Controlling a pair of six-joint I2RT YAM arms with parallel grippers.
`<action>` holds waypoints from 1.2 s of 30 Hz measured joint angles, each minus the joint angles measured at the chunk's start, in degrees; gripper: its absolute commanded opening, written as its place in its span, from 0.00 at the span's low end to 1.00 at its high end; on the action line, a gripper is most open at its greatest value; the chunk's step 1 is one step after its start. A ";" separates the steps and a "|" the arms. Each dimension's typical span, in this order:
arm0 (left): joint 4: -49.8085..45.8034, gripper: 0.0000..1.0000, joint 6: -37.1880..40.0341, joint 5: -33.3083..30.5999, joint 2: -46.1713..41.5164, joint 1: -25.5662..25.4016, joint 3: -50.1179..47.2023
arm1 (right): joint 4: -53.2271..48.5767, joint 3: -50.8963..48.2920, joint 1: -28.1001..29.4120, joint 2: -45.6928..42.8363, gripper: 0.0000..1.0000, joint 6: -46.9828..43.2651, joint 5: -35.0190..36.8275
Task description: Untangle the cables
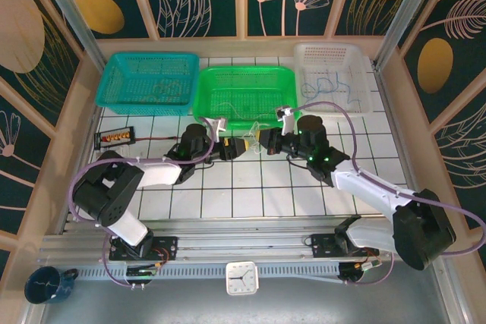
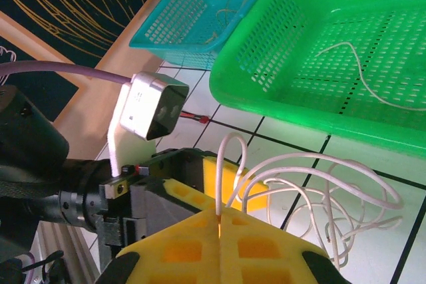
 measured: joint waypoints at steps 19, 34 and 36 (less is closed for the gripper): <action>2.58 0.00 -0.81 -0.35 2.75 -0.13 1.68 | -1.18 1.18 0.94 -0.61 0.00 0.02 -0.92; 1.97 0.00 -0.85 -3.85 1.44 -0.31 -3.52 | -1.29 7.50 -7.93 -1.27 0.00 1.81 -2.64; 1.40 0.00 -0.72 -4.63 0.70 -0.31 -4.52 | -1.36 8.59 -10.82 -1.55 0.00 2.45 -3.13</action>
